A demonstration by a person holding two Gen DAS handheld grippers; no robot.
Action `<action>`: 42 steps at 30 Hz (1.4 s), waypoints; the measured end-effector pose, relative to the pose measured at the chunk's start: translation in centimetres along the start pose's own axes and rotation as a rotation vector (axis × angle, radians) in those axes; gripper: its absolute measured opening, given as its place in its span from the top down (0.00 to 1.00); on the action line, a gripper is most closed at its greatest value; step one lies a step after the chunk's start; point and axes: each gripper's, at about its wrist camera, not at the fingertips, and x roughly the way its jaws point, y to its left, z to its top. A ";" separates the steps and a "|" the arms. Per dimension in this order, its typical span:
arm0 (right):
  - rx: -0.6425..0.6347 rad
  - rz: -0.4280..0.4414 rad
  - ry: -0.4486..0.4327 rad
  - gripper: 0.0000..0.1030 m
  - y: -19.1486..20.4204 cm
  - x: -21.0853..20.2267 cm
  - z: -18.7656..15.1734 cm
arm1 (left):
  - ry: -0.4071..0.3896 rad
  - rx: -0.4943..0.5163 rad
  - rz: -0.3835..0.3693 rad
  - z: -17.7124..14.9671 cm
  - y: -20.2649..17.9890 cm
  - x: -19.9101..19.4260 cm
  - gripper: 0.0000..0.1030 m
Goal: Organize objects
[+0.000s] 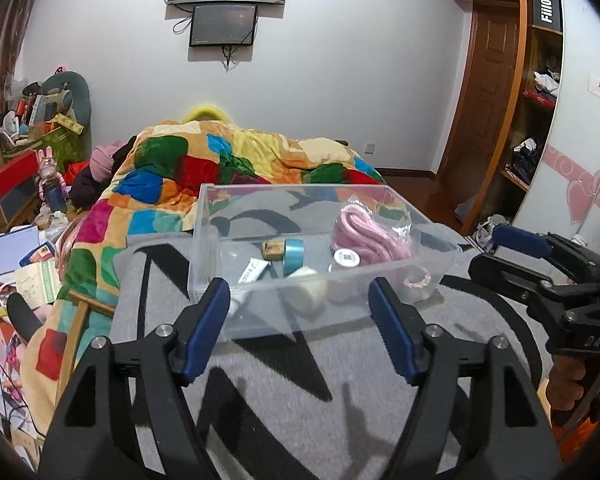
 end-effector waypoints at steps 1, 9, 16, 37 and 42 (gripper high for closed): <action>-0.004 -0.004 -0.004 0.21 0.2 -0.1 -0.2 | 0.000 -0.006 0.002 -0.2 0.0 0.0 0.27; -0.011 -0.012 0.026 0.21 0.9 0.6 -1.8 | 0.013 0.001 0.023 -1.7 -0.4 0.3 0.23; 0.011 -0.009 0.045 0.21 0.3 1.3 -2.4 | 0.027 -0.003 0.022 -2.3 -0.6 0.5 0.23; 0.013 -0.005 0.042 0.21 0.3 1.1 -2.3 | 0.020 -0.006 0.018 -2.3 -0.5 0.2 0.19; 0.014 -0.005 0.042 0.21 0.3 1.1 -2.3 | 0.014 -0.003 0.018 -2.3 -0.7 0.1 0.17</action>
